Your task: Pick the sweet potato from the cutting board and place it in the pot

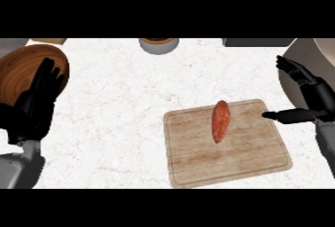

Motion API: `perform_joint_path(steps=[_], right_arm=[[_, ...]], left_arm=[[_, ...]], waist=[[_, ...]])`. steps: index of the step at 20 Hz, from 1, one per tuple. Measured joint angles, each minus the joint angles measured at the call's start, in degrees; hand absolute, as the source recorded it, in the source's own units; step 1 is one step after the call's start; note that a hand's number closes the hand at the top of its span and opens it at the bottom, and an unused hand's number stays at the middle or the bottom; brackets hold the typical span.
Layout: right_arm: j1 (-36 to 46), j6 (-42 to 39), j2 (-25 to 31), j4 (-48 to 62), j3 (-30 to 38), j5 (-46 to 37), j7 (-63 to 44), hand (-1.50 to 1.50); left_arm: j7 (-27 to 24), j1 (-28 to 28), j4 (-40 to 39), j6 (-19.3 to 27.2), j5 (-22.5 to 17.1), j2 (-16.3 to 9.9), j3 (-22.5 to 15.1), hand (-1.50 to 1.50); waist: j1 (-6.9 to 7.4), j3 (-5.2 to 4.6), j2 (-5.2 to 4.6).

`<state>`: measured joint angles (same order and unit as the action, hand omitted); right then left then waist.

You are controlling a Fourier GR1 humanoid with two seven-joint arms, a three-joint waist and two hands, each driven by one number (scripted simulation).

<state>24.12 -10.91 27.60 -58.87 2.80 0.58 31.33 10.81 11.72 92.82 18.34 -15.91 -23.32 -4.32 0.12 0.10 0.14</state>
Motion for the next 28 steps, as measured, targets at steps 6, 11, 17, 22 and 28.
perform_joint_path(steps=[6,11,17,22,28], right_arm=[[3.6,-8.4,4.9,-5.7,-8.2,-5.0,-12.4,-1.50],[6.9,-14.0,6.8,-9.8,-14.5,-9.7,-22.1,-1.50],[8.2,-19.7,3.8,-16.3,-18.8,-11.2,-35.6,-1.50],[5.7,-22.5,0.8,-20.7,-18.1,-12.7,-41.1,-1.50],[3.6,-22.6,-2.9,-21.2,-18.2,-17.6,-43.2,-1.50]], left_arm=[[-0.9,0.5,-1.6,-0.3,0.5,0.9,0.1,0.00],[-1.5,-0.2,-1.4,-0.6,1.1,1.1,0.2,0.00],[-1.3,0.2,-2.3,-1.8,1.2,1.6,1.3,0.00],[-0.8,-0.4,-1.4,-3.3,2.0,2.4,2.9,0.00],[0.6,-0.5,0.1,-3.7,4.2,3.9,3.4,0.00]], waist=[[-0.09,-0.22,0.20],[0.12,-0.22,0.11],[-0.14,-0.17,0.04],[-0.11,-0.13,-0.04],[0.05,-0.10,-0.11]])
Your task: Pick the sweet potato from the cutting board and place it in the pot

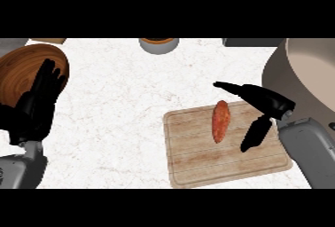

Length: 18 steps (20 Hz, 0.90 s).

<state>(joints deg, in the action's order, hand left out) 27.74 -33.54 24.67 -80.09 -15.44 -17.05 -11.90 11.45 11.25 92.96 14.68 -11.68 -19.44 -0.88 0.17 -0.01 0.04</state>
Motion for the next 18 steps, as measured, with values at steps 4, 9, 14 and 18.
perform_joint_path(steps=[4,9,14,18], right_arm=[[0.1,-0.4,-1.7,0.2,0.1,-3.4,-2.5,-1.50],[0.0,-0.1,-4.6,1.9,0.8,-7.6,-2.1,-1.50],[0.1,1.3,-6.8,6.3,1.5,-12.3,2.0,-1.50],[-0.1,2.4,-8.1,8.6,1.8,-15.7,3.3,-1.50]], left_arm=[[-0.5,1.7,-2.6,-1.9,-0.2,0.0,2.2,0.00],[0.1,-0.2,0.1,-2.2,1.4,1.9,2.3,0.00],[-0.3,-1.4,0.8,-3.6,2.2,3.2,3.4,0.00],[0.9,-1.0,1.3,-3.3,3.7,4.2,3.5,0.00]], waist=[[-0.08,0.00,-0.03],[0.01,0.01,-0.04],[0.07,0.01,-0.05],[0.06,0.01,-0.05]])
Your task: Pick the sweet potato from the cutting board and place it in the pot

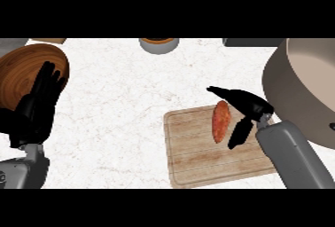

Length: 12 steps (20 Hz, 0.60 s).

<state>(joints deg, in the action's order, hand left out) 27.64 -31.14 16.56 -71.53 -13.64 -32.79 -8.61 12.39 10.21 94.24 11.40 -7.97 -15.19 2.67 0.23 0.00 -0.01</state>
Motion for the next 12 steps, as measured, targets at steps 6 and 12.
perform_joint_path(steps=[6,12], right_arm=[[-1.1,1.6,-1.7,3.4,0.7,-3.8,2.7,1.50],[0.6,5.6,-1.5,7.7,-1.6,-8.7,11.8,1.50]], left_arm=[[0.4,0.4,-0.1,-1.0,1.1,1.0,0.7,0.00],[0.6,0.5,0.1,-1.8,1.6,1.4,1.0,0.00]], waist=[[-0.05,0.01,-0.01],[0.16,-0.07,0.10]])
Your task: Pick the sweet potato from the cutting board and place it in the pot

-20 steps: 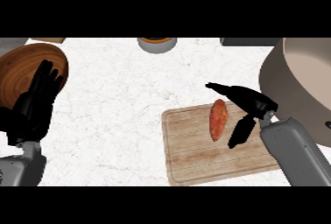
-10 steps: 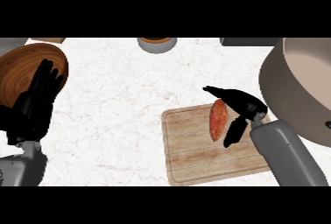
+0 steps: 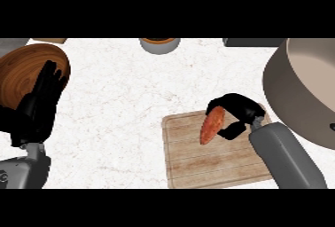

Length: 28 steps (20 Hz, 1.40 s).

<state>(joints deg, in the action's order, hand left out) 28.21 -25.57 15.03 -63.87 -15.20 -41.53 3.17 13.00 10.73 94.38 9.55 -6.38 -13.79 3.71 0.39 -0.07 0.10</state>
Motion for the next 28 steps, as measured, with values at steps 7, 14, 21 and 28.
perform_joint_path(steps=[7,14,21,28], right_arm=[[1.1,1.6,-1.9,2.9,0.7,-4.2,3.1,1.50],[-8.7,2.6,-10.1,-13.6,-3.6,-8.6,-16.4,1.50],[-18.2,3.7,-13.5,-31.2,-8.7,-12.3,-28.7,1.50],[-18.7,13.2,-14.7,-46.6,-4.8,-15.3,-34.7,1.50]], left_arm=[[0.8,0.2,0.7,-1.0,0.5,0.4,1.4,0.00],[0.1,-0.5,-0.4,-1.5,0.3,0.5,2.5,0.00],[0.5,-0.1,0.1,-1.5,0.7,0.8,2.5,0.00],[0.6,-0.2,0.4,-1.0,1.3,1.1,2.5,0.00]], waist=[[-0.15,-0.14,0.19],[-1.22,-0.15,0.42],[-0.96,0.02,0.19],[-1.38,0.06,0.28]])
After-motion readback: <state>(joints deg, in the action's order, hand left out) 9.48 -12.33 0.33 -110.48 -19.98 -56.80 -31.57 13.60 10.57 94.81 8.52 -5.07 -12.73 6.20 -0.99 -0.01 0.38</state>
